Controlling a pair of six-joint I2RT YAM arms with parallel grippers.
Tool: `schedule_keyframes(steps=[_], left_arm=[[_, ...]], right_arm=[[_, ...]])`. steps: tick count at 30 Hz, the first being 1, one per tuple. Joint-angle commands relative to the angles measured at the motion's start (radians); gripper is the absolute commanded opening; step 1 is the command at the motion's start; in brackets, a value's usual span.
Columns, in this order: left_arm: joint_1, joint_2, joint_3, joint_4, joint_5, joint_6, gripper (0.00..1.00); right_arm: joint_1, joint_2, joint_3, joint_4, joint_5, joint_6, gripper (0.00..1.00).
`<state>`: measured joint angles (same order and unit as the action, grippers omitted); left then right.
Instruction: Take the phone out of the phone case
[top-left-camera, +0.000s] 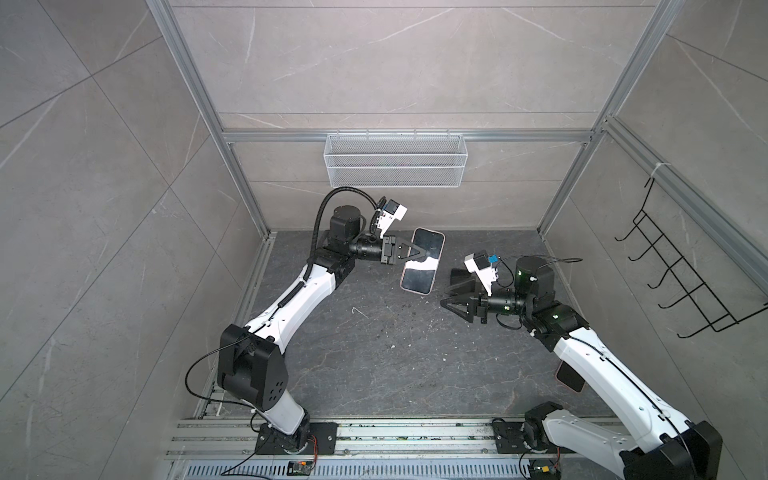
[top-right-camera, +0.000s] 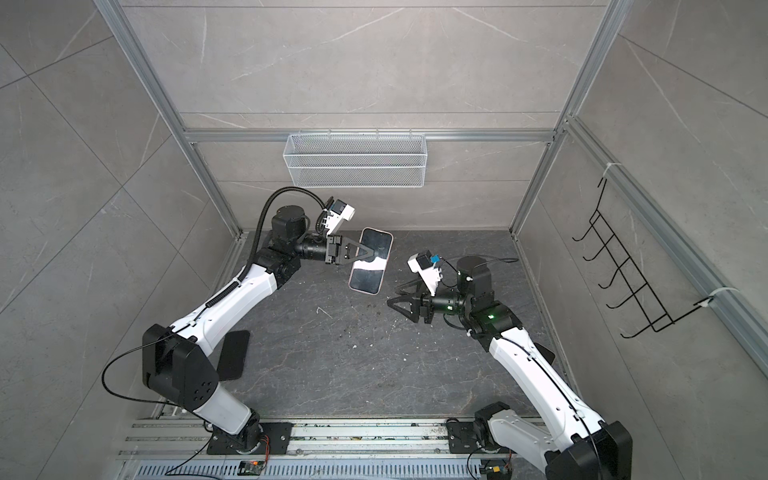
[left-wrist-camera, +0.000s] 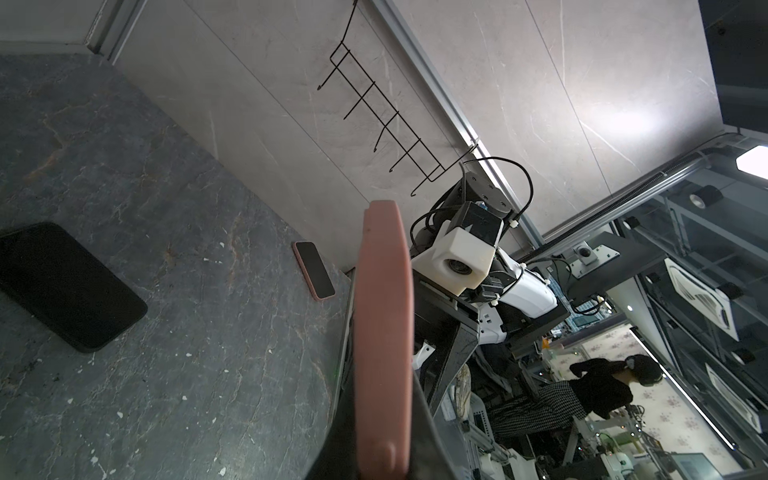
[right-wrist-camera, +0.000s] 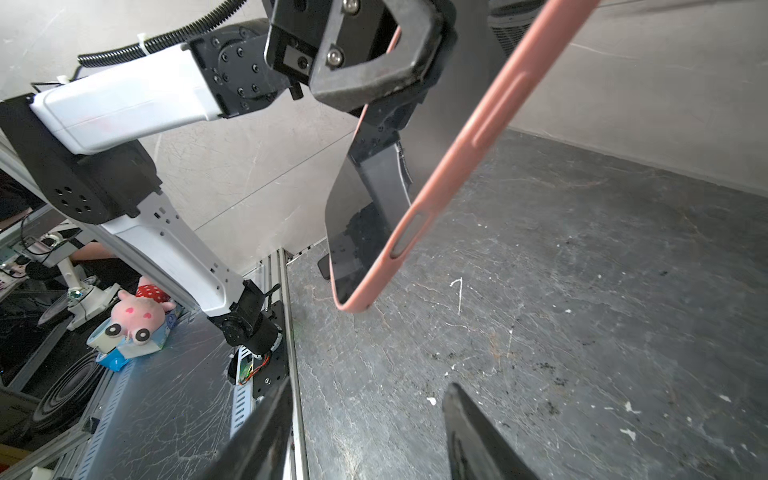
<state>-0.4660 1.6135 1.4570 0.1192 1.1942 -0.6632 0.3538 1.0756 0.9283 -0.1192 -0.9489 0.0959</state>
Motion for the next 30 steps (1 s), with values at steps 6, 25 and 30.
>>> schedule_keyframes(steps=[6, 25, 30], left_arm=[[-0.034, 0.019, 0.034, 0.208, 0.051, -0.068, 0.0], [-0.053, 0.057, 0.059, 0.244, 0.05, -0.099, 0.0], [-0.055, 0.063, 0.06, 0.257, 0.044, -0.111, 0.0]], right_arm=[[0.02, 0.044, -0.02, 0.119, -0.049, 0.049, 0.58], [0.025, 0.085, -0.034, 0.168, -0.057, 0.063, 0.3], [0.027, 0.087, -0.039, 0.178, -0.06, 0.06, 0.21]])
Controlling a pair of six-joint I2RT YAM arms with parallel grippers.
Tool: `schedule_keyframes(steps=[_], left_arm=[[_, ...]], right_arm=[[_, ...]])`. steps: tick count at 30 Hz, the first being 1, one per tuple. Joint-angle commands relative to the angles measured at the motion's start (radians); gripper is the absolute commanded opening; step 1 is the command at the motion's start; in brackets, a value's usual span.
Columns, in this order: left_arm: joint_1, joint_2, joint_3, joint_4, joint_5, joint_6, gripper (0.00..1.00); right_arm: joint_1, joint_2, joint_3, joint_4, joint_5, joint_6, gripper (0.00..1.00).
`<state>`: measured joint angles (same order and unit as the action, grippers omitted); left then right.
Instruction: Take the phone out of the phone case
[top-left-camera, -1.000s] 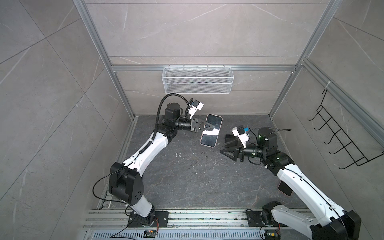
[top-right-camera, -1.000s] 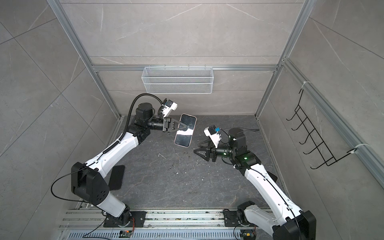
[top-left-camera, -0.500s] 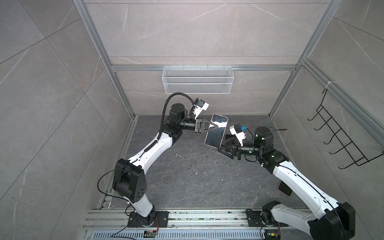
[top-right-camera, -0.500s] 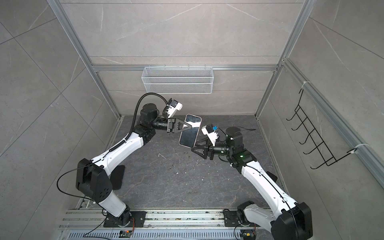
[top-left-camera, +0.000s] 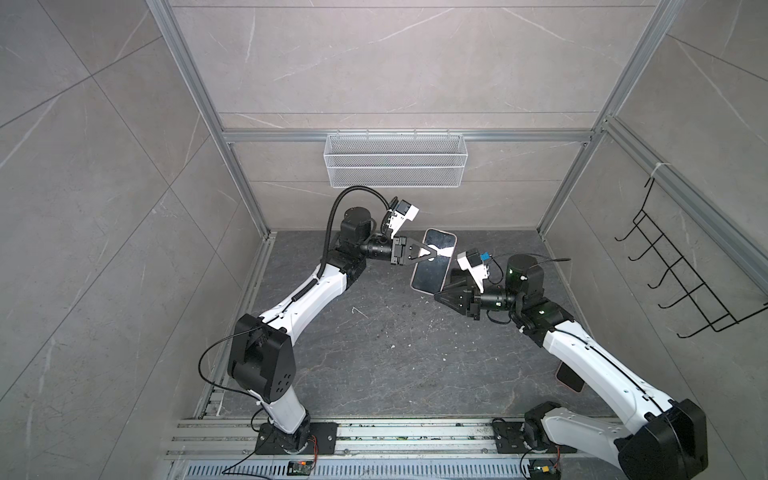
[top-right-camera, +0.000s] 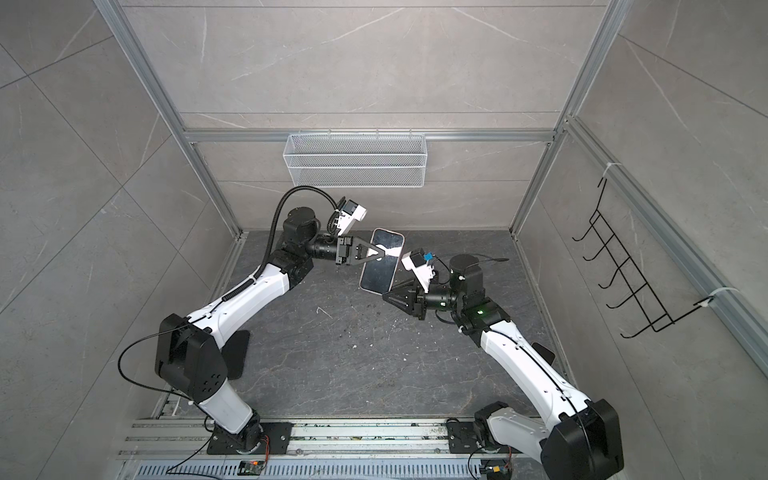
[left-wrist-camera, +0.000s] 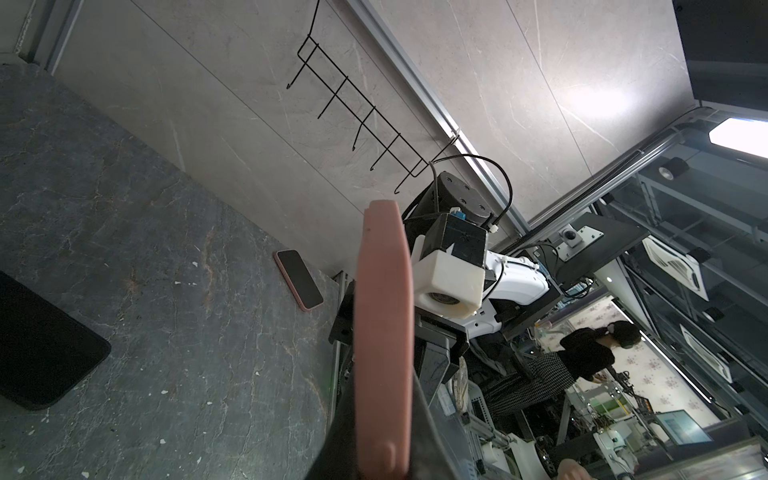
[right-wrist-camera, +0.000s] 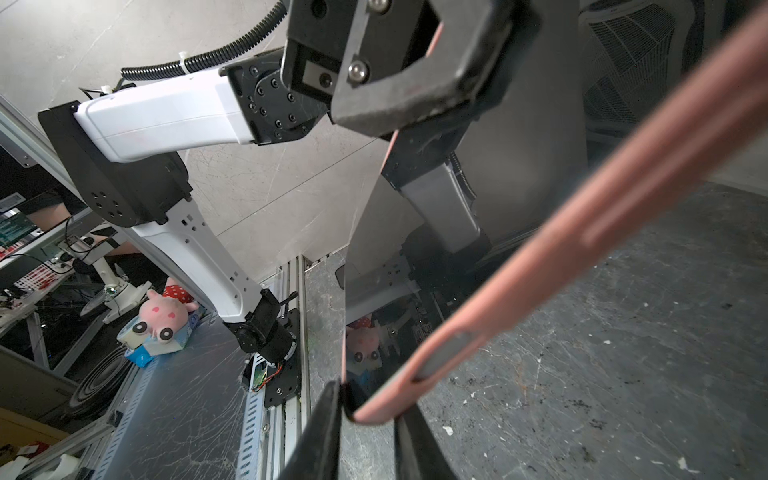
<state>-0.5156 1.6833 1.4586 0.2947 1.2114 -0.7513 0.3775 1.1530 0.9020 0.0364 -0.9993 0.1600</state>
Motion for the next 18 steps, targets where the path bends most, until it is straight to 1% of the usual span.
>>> schedule_keyframes(steps=[1, 8, 15, 18], left_arm=[[-0.007, -0.007, 0.059, 0.086, 0.029, -0.026, 0.0], [-0.013, -0.008, 0.051, 0.088, 0.035, -0.025, 0.0], [-0.025, 0.003, 0.051, 0.104, 0.042, -0.039, 0.0], [-0.034, 0.015, 0.045, 0.139, 0.042, -0.072, 0.0]], right_arm=[[0.003, 0.01, -0.011, 0.026, -0.009, -0.006, 0.2], [0.004, 0.031, 0.0, 0.049, -0.025, 0.0, 0.11], [0.004, 0.05, 0.007, 0.07, -0.025, -0.002, 0.05], [0.005, 0.056, 0.009, 0.083, -0.01, -0.016, 0.01]])
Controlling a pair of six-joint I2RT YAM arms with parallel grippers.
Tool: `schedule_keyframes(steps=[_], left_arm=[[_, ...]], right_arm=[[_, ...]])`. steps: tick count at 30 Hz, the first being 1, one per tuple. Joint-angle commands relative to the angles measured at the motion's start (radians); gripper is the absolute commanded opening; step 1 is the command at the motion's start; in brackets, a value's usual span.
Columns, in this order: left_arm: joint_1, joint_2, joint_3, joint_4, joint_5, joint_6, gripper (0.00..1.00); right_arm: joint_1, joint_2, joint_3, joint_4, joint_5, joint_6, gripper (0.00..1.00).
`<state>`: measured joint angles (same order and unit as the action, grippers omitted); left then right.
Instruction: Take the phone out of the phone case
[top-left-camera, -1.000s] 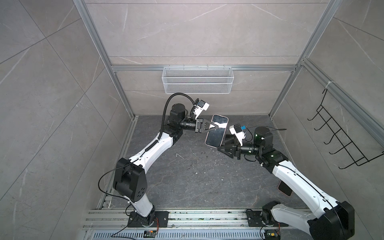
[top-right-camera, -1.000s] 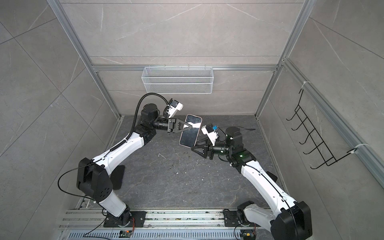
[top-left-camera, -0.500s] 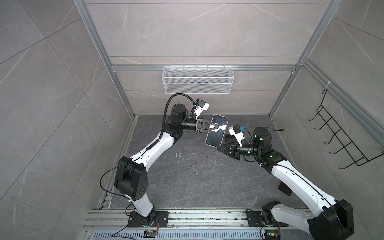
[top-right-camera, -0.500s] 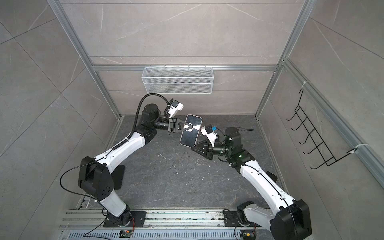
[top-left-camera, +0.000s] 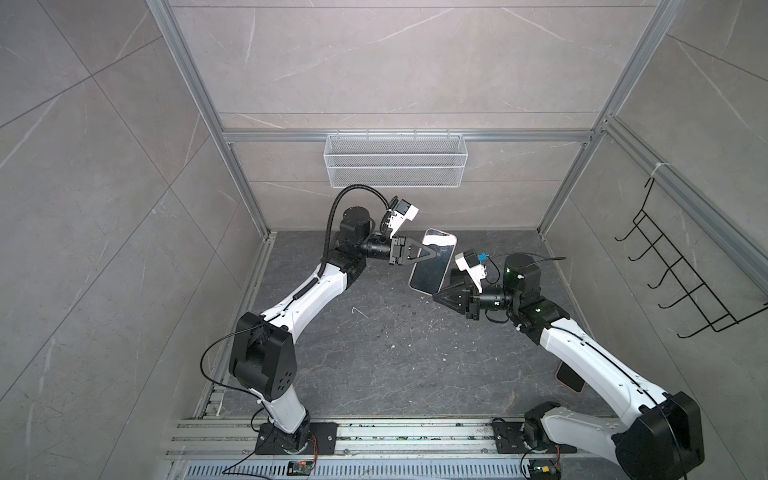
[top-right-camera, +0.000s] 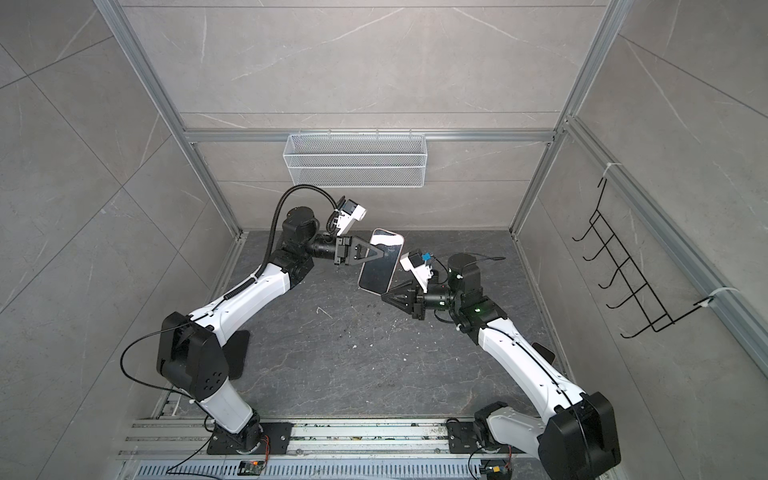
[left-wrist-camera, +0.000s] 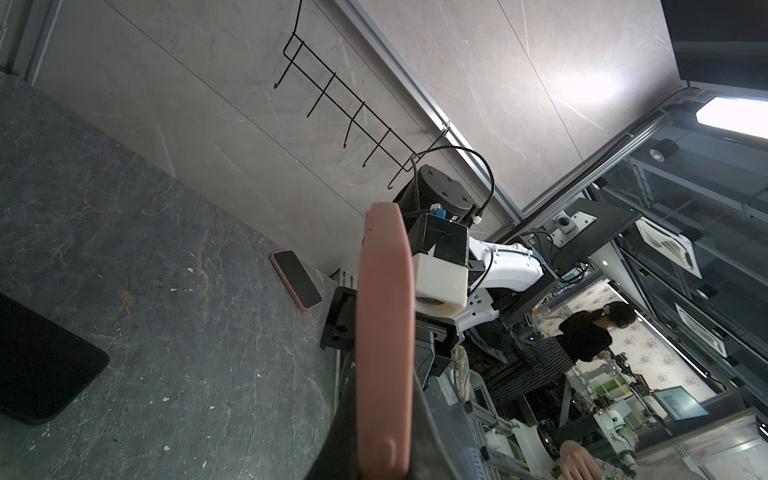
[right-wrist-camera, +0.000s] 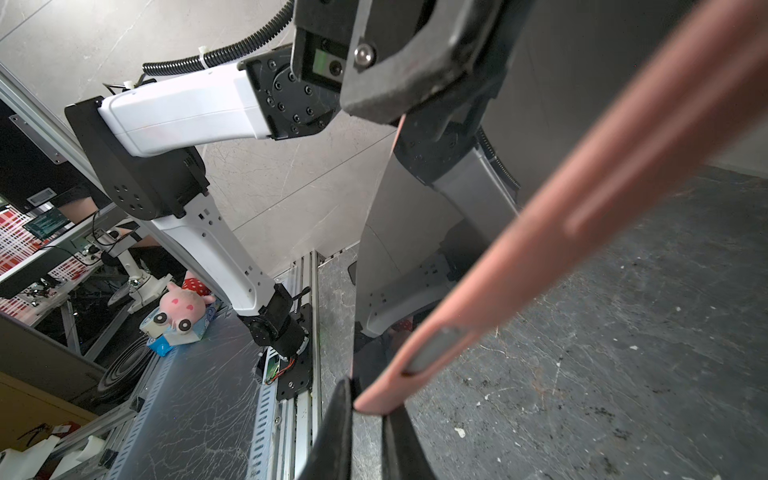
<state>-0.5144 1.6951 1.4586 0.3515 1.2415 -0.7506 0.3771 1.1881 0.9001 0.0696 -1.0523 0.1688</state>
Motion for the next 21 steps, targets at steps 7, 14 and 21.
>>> schedule_keyframes(steps=[7, 14, 21], left_arm=[[-0.109, 0.08, 0.011, 0.391, -0.027, -0.353, 0.0], [-0.128, 0.153, -0.027, 0.749, -0.163, -0.772, 0.0], [-0.141, 0.178, -0.023, 0.762, -0.259, -0.889, 0.0]], right_arm=[[0.007, 0.006, -0.03, 0.211, 0.121, -0.082, 0.0], [0.005, 0.024, -0.081, 0.277, 0.311, -0.164, 0.0], [0.005, 0.047, -0.201, 0.482, 0.492, -0.104, 0.0]])
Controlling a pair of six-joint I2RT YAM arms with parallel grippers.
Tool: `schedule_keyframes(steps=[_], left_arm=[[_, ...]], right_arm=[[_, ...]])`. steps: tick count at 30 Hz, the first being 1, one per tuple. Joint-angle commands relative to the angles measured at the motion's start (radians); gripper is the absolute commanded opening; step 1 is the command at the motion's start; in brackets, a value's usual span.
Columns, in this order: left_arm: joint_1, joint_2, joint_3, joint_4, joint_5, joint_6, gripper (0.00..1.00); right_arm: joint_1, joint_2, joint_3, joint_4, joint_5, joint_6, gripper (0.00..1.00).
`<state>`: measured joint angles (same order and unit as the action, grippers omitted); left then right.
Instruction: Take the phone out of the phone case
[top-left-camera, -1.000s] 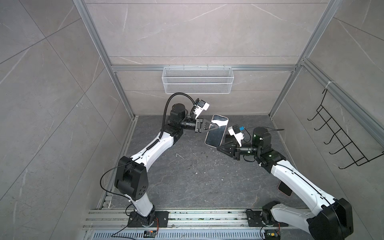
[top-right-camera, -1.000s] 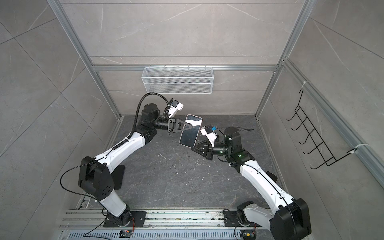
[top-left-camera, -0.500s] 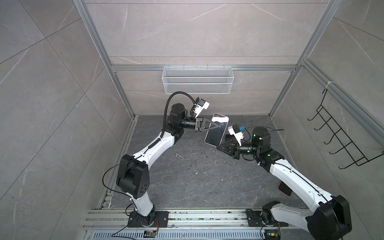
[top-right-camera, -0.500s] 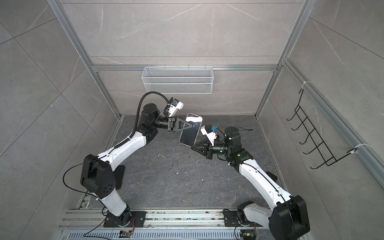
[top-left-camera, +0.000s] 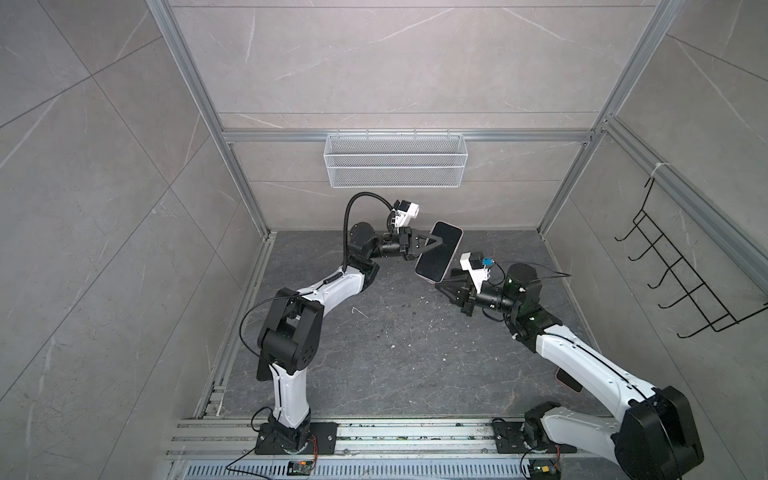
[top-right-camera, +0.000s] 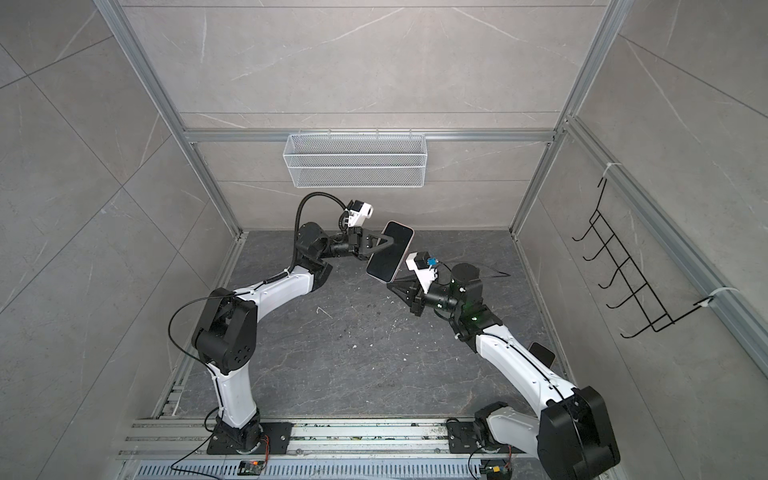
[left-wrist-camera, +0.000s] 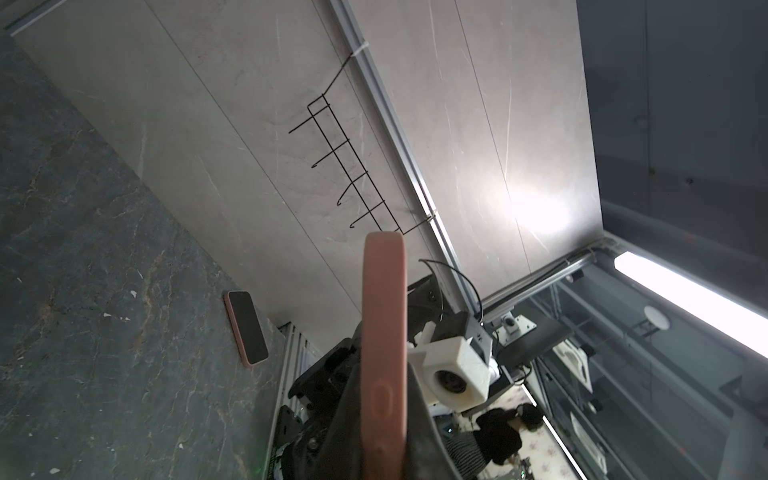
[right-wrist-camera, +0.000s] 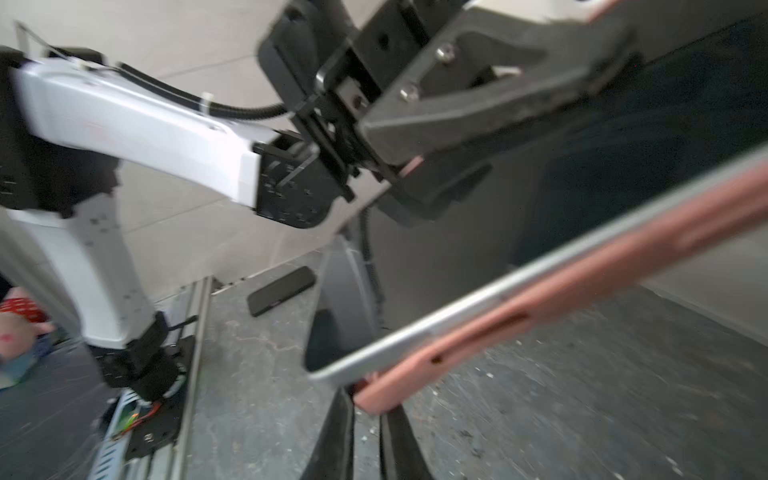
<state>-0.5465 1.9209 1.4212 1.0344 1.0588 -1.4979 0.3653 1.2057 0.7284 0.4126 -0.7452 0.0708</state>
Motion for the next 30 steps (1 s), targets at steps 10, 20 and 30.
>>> schedule_keyframes(steps=[10, 20, 30], left_arm=[[-0.019, -0.214, -0.211, 0.051, -0.431, -0.167, 0.0], [-0.067, -0.321, -0.329, -0.084, -0.676, -0.109, 0.0], [-0.098, -0.301, -0.355, -0.058, -0.718, -0.109, 0.0]], right_arm=[[0.017, -0.189, -0.294, 0.246, 0.362, 0.267, 0.4], [0.018, -0.263, -0.311, 0.341, 0.274, 0.872, 0.62], [0.043, -0.166, -0.233, 0.438, 0.227, 0.972, 0.62]])
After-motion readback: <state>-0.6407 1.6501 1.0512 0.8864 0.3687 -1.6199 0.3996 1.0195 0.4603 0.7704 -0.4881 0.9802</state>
